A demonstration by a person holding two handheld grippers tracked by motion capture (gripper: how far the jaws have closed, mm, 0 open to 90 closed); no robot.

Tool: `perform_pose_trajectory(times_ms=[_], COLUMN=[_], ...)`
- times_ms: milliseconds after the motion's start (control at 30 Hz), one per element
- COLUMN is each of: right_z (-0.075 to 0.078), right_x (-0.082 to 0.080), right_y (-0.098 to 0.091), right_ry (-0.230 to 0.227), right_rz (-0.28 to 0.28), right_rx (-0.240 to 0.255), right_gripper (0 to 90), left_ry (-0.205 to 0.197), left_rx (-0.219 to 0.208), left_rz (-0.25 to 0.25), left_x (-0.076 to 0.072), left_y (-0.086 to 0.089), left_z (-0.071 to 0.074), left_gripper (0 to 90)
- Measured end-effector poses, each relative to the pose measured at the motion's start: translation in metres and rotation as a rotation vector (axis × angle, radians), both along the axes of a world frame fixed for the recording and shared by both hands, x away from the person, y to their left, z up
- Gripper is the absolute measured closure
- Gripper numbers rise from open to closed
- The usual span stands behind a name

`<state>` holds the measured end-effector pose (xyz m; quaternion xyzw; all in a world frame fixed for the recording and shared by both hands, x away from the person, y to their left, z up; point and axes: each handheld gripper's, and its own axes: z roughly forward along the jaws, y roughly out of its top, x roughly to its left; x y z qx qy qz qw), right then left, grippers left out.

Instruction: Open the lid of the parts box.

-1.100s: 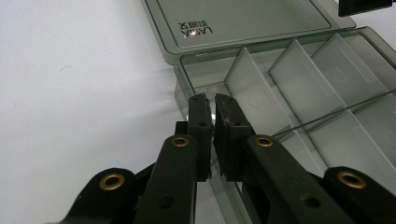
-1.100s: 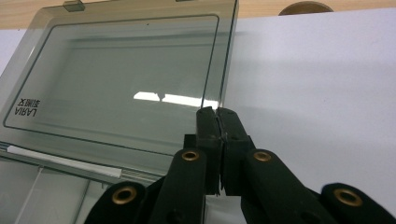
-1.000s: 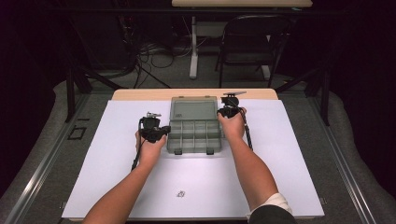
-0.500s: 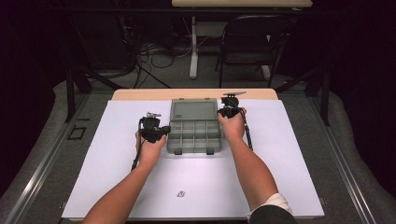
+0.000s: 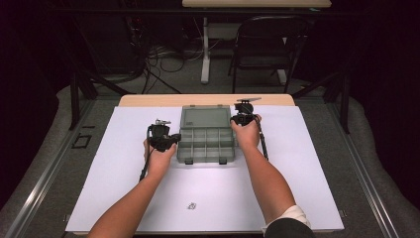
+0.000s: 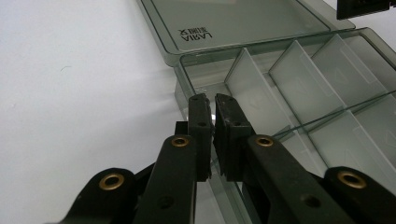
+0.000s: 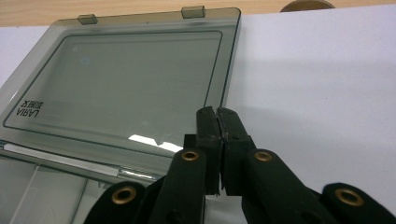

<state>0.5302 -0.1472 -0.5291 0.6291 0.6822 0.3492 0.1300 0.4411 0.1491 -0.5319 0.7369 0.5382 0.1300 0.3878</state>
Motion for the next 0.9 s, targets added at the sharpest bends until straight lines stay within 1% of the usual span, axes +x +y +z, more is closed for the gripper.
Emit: perform_pose_trajectory(times_ms=[67, 100, 133, 200, 233, 267, 333, 400, 433, 500, 533, 567, 600, 633, 767, 833, 900], right_z=[0.000, 0.000, 0.001, 0.001, 0.001, 0.002, 0.004, 0.005, 0.006, 0.010, 0.011, 0.013, 0.014, 0.016, 0.021, 0.023, 0.026], right_x=[0.000, 0.000, -0.001, -0.001, -0.001, -0.002, -0.004, -0.005, -0.006, -0.008, -0.009, -0.010, -0.011, -0.013, -0.022, -0.028, -0.034], right_y=[0.000, 0.000, 0.000, 0.001, 0.001, 0.000, 0.001, 0.001, 0.002, 0.001, 0.002, 0.002, 0.003, 0.003, 0.003, 0.004, 0.005], right_ry=[-0.004, -0.007, 0.000, -0.006, -0.008, -0.013, -0.020, -0.027, -0.033, -0.045, -0.049, -0.061, -0.063, -0.075, -0.121, -0.152, -0.173], right_rz=[0.004, 0.005, 0.005, 0.002, 0.000, 0.007, 0.008, 0.016, 0.013, 0.024, 0.024, 0.029, 0.032, 0.043, 0.064, 0.085, 0.119], right_rx=[-0.010, -0.011, -0.009, -0.008, -0.007, -0.016, -0.011, -0.017, -0.003, -0.023, -0.024, -0.025, -0.035, -0.051, -0.051, -0.071, -0.104], right_gripper=[88.6, 88.5, 88.4, 87.9, 87.0, 85.5, 83.2, 81.5, 80.2, 78.2, 76.8, 74.7, 73.2, 72.6, 64.2, 60.5, 56.6], left_ry=[0.000, 0.000, 0.001, 0.002, 0.001, 0.003, 0.006, 0.010, 0.015, 0.017, 0.014, 0.019, 0.015, 0.014, 0.008, -0.003, -0.009], left_rx=[0.000, 0.000, -0.001, -0.003, -0.004, -0.004, -0.009, -0.012, -0.019, -0.024, -0.025, -0.024, -0.024, -0.020, -0.035, -0.037, -0.035], left_rz=[0.002, 0.003, 0.004, 0.005, 0.008, 0.008, 0.011, 0.014, 0.015, 0.014, 0.018, 0.012, 0.016, 0.016, 0.011, 0.010, 0.007], left_x=[0.000, 0.000, 0.000, 0.000, 0.000, 0.000, 0.000, 0.000, 0.000, 0.000, 0.000, -0.001, -0.001, -0.001, -0.005, -0.007, -0.009], left_y=[0.000, 0.000, 0.000, 0.000, 0.000, 0.000, 0.001, 0.001, 0.002, 0.003, 0.003, 0.004, 0.004, 0.004, 0.007, 0.008, 0.010], left_z=[0.000, 0.000, 0.000, 0.000, 0.000, 0.000, 0.000, 0.000, 0.000, 0.000, 0.000, 0.001, 0.001, 0.002, 0.007, 0.010, 0.013], left_gripper=[85.4, 85.4, 85.3, 85.2, 84.9, 84.7, 84.1, 82.8, 82.2, 81.6, 81.1, 80.8, 80.2, 79.6, 76.6, 73.8, 70.9])
